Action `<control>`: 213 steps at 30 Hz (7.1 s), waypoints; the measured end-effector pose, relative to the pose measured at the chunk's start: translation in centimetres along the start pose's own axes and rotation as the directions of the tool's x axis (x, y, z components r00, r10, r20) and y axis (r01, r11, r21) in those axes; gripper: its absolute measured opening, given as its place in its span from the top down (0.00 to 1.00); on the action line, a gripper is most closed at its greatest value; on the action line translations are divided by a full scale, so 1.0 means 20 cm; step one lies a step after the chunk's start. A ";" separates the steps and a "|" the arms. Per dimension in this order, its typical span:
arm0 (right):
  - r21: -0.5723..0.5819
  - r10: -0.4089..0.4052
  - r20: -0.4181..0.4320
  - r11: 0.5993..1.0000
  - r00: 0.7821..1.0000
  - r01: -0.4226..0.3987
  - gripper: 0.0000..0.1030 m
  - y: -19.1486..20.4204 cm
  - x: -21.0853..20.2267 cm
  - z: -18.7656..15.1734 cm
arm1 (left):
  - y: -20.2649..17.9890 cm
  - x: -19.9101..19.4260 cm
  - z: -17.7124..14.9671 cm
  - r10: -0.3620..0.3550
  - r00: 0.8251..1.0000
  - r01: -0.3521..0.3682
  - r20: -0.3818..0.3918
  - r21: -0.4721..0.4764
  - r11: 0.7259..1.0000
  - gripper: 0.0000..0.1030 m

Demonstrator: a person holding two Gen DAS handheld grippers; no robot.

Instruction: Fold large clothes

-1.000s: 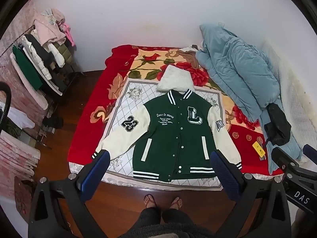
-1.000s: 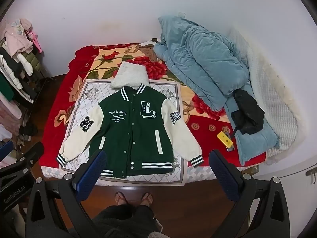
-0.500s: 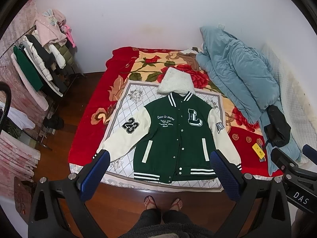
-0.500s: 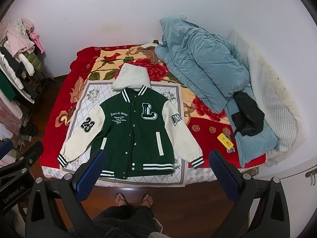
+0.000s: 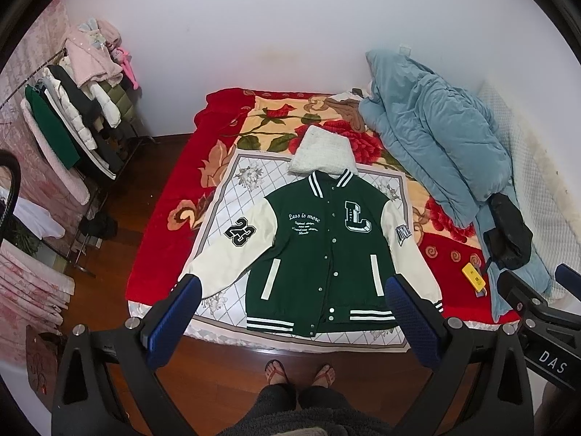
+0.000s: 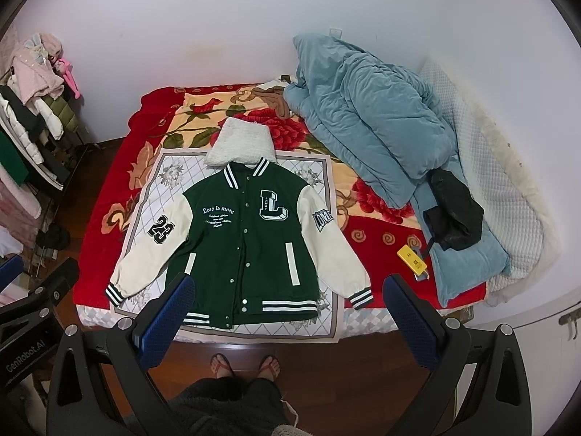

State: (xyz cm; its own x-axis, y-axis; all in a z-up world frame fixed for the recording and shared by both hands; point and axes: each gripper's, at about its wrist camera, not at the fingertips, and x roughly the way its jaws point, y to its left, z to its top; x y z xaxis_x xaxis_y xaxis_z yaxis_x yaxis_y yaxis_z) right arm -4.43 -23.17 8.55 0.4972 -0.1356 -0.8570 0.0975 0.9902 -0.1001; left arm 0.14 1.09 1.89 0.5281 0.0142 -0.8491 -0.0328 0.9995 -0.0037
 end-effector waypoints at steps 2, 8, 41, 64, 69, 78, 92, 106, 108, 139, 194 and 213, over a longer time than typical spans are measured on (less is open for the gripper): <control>-0.002 0.001 -0.001 1.000 1.000 -0.001 0.00 0.00 0.00 0.00 | 0.00 0.00 0.00 0.001 1.000 -0.001 0.001 0.001 1.000 0.00; 0.000 0.000 0.002 1.000 1.000 0.000 0.00 0.00 -0.01 0.01 | 0.01 -0.01 0.00 0.001 1.000 -0.001 0.006 0.001 1.000 0.00; -0.001 -0.002 0.010 1.000 1.000 0.002 0.00 0.01 -0.03 0.02 | -0.04 -0.05 0.07 -0.008 1.000 0.008 0.012 0.005 1.000 0.00; 0.278 -0.006 -0.168 0.959 0.986 0.054 0.08 -0.37 0.89 0.00 | -0.03 0.95 0.14 0.212 0.976 -0.215 0.046 0.089 0.973 0.00; 0.354 -0.011 -0.297 0.927 0.955 0.120 0.09 -0.76 1.52 -0.11 | -0.13 1.34 0.11 0.281 0.959 -0.278 -0.025 0.089 0.957 0.00; 0.645 0.235 -0.477 0.748 0.847 0.156 0.09 -1.53 2.86 -0.63 | -0.49 2.10 -0.05 0.393 0.899 -0.379 -0.194 0.107 0.919 0.00; 0.767 0.278 -0.433 0.613 0.857 0.189 0.76 -1.68 3.41 -1.02 | -1.11 2.74 -0.17 0.318 0.910 -0.235 -0.265 0.300 0.924 0.00; 0.923 0.137 -0.191 0.363 0.972 0.130 0.18 -2.16 3.35 -0.96 | -1.74 3.01 -0.08 0.132 0.944 -0.016 -0.302 0.358 0.934 0.00; 0.965 0.246 -0.109 0.260 0.963 0.043 0.18 -2.11 3.43 -1.06 | -1.74 3.05 -0.07 0.139 0.944 -0.022 -0.300 0.363 0.932 0.00; 0.585 0.217 0.334 0.716 0.917 -0.382 0.94 -0.87 2.86 0.73 | -0.88 3.08 0.42 0.166 0.952 -0.157 -0.257 0.055 0.986 0.00; 0.015 0.406 -0.508 0.886 0.760 -0.464 0.29 1.69 3.78 0.09 | 2.15 3.02 -0.76 0.125 0.984 -0.156 -0.123 -0.941 0.301 0.92; 0.145 0.414 -0.375 0.910 0.829 -0.389 0.29 1.64 3.72 0.17 | 2.18 3.03 -0.34 0.214 0.977 -0.104 0.002 -0.869 0.483 0.97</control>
State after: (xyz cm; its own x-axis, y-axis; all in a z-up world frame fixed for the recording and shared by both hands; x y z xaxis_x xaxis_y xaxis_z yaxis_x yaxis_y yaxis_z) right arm 38.62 -0.84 -56.83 0.1297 0.3104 -0.9417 0.0204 0.9487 0.3155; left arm 24.90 45.34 -53.43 0.5107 0.2277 -0.8291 -0.8083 0.4556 -0.3728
